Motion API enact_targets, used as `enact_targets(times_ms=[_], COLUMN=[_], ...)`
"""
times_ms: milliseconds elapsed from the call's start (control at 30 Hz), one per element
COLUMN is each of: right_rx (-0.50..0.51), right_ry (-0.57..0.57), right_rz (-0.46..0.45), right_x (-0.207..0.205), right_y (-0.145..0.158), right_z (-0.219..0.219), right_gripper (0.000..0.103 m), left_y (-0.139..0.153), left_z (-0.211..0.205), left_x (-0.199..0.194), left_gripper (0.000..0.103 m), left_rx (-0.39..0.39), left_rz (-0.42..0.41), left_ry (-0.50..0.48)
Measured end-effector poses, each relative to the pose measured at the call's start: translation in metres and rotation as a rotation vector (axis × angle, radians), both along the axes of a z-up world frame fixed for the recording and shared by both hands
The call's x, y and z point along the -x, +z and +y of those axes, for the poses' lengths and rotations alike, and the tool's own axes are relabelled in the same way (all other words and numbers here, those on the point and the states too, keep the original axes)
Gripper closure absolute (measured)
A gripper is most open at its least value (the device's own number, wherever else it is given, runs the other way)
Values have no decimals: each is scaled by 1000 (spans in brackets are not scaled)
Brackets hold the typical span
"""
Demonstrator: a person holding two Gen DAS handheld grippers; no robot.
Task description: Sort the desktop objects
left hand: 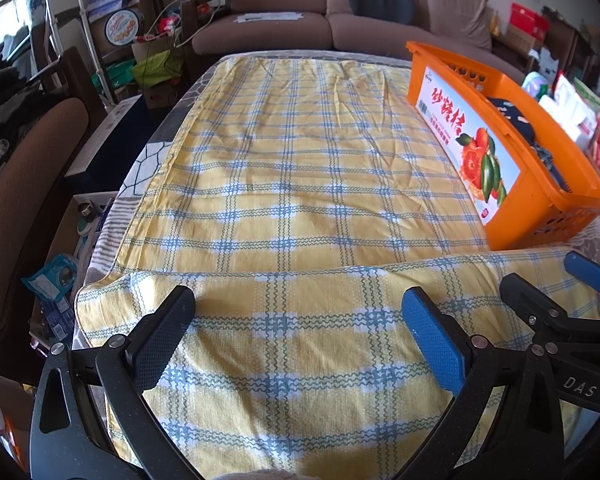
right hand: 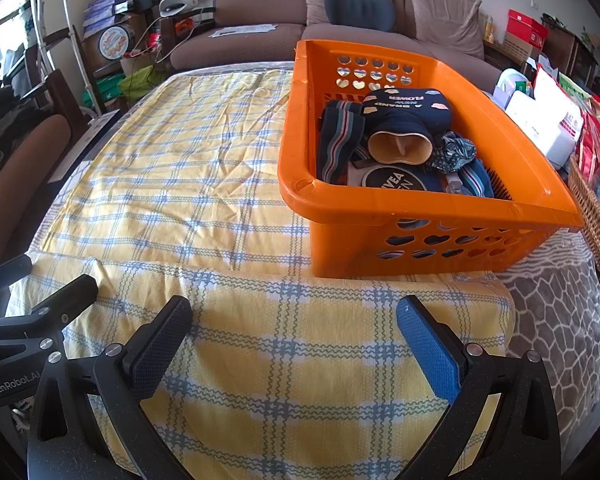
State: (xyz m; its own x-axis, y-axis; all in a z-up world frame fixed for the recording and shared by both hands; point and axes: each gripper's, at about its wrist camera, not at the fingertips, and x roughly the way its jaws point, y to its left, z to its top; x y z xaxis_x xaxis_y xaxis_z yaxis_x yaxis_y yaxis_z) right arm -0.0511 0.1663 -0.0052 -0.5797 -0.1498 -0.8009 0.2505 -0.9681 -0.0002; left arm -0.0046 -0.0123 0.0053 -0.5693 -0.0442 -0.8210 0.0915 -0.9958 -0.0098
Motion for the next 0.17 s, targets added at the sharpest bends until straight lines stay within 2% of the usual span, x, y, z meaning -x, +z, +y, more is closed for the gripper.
enact_targets(times_ms=[167], right_rx=[0], right_ry=[0], right_rz=[0], right_x=[0], right_y=[0], right_z=[0], right_gripper=[0], left_y=[0], left_z=[0], left_x=[0], left_gripper=[0], left_rx=[-1], left_rz=[-1], left_ry=[0])
